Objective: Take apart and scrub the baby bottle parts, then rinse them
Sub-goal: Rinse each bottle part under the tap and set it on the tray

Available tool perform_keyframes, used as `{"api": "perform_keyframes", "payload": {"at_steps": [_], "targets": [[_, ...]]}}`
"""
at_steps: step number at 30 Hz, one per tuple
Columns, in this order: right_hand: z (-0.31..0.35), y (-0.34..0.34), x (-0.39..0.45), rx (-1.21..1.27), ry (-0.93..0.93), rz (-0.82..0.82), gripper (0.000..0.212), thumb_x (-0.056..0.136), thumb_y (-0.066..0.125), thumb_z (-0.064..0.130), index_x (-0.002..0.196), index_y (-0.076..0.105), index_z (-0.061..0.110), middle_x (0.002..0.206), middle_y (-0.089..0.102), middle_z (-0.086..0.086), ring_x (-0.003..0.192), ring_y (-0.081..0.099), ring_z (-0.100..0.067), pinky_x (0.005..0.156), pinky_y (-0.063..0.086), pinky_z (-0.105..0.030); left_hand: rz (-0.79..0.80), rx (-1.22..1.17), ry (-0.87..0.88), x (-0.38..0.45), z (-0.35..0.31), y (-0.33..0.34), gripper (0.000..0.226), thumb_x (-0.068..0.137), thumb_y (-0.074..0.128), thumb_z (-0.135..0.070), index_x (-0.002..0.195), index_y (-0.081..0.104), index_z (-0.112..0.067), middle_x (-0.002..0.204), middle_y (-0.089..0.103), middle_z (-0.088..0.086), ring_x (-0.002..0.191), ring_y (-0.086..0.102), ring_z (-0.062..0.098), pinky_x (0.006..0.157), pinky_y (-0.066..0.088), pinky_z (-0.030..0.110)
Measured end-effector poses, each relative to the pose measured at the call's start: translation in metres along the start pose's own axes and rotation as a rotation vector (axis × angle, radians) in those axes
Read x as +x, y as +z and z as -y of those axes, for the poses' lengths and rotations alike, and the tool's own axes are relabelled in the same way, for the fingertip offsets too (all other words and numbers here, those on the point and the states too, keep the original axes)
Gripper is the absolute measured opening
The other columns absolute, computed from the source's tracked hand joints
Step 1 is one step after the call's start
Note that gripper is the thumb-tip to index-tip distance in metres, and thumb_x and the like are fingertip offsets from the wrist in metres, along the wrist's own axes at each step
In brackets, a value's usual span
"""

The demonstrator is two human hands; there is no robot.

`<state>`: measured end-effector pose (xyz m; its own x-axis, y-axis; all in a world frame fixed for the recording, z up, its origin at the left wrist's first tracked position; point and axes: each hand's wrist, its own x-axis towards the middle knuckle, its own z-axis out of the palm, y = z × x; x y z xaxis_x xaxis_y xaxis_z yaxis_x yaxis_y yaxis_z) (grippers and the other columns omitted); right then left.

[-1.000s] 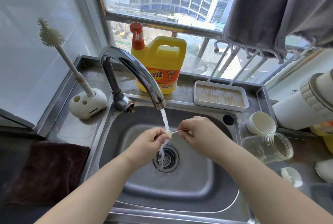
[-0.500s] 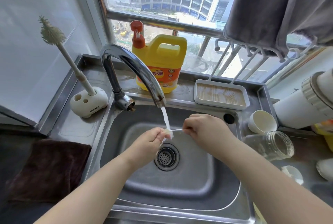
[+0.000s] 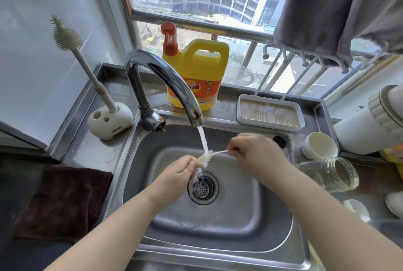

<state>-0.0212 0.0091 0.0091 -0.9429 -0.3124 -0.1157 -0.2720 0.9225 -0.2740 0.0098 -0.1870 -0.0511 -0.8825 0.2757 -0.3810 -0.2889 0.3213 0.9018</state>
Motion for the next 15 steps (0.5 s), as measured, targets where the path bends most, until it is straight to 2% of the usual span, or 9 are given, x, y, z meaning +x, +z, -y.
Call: {"api": "perform_keyframes", "payload": {"at_steps": [2, 5, 6, 9, 12, 15], "targets": [[-0.005, -0.002, 0.000, 0.043, 0.029, -0.031, 0.013, 0.089, 0.055, 0.022, 0.087, 0.068, 0.022, 0.089, 0.063, 0.008, 0.085, 0.058, -0.017, 0.064, 0.043, -0.028, 0.028, 0.017, -0.007, -0.003, 0.003, -0.002, 0.025, 0.101, 0.038, -0.012, 0.103, 0.064, -0.014, 0.076, 0.056, -0.007, 0.063, 0.048, -0.001, 0.066, 0.041, 0.020], [0.005, 0.002, -0.004, -0.006, -0.092, 0.080, 0.014, 0.088, 0.054, 0.021, 0.090, 0.068, 0.022, 0.090, 0.063, 0.008, 0.088, 0.058, -0.016, 0.065, 0.045, -0.028, 0.004, 0.001, 0.034, -0.003, 0.005, -0.005, 0.023, 0.096, 0.050, -0.010, 0.102, 0.067, -0.023, 0.075, 0.061, -0.013, 0.068, 0.050, 0.003, 0.069, 0.042, 0.022], [0.005, 0.002, -0.004, -0.006, -0.072, 0.072, 0.014, 0.088, 0.054, 0.021, 0.090, 0.068, 0.022, 0.090, 0.064, 0.007, 0.089, 0.058, -0.016, 0.065, 0.045, -0.028, -0.011, -0.036, 0.041, -0.004, 0.004, -0.004, 0.022, 0.095, 0.052, -0.009, 0.101, 0.068, -0.024, 0.071, 0.062, -0.014, 0.066, 0.050, 0.001, 0.068, 0.043, 0.020], [-0.003, -0.001, -0.002, 0.069, 0.024, -0.024, 0.012, 0.088, 0.057, 0.022, 0.089, 0.069, 0.022, 0.089, 0.065, 0.008, 0.086, 0.058, -0.015, 0.064, 0.042, -0.026, -0.053, -0.183, 0.026, -0.005, 0.002, -0.003, 0.020, 0.092, 0.057, -0.004, 0.099, 0.069, -0.018, 0.067, 0.061, -0.009, 0.060, 0.050, 0.002, 0.063, 0.044, 0.015], [0.007, 0.007, -0.006, 0.062, -0.068, 0.056, 0.013, 0.088, 0.056, 0.021, 0.090, 0.069, 0.022, 0.090, 0.065, 0.007, 0.087, 0.059, -0.017, 0.068, 0.046, -0.029, -0.099, -0.322, -0.013, -0.004, 0.002, -0.003, 0.016, 0.087, 0.061, 0.002, 0.094, 0.071, -0.008, 0.061, 0.061, -0.006, 0.055, 0.050, 0.006, 0.057, 0.046, 0.014], [-0.005, 0.005, -0.008, 0.159, 0.059, 0.009, 0.011, 0.087, 0.060, 0.020, 0.087, 0.071, 0.020, 0.085, 0.065, 0.008, 0.082, 0.058, -0.013, 0.072, 0.048, -0.030, -0.223, -0.619, -0.101, -0.003, 0.003, -0.008, 0.007, 0.079, 0.066, 0.004, 0.083, 0.067, -0.001, 0.063, 0.063, 0.002, 0.054, 0.052, 0.009, 0.051, 0.047, 0.015]]}}
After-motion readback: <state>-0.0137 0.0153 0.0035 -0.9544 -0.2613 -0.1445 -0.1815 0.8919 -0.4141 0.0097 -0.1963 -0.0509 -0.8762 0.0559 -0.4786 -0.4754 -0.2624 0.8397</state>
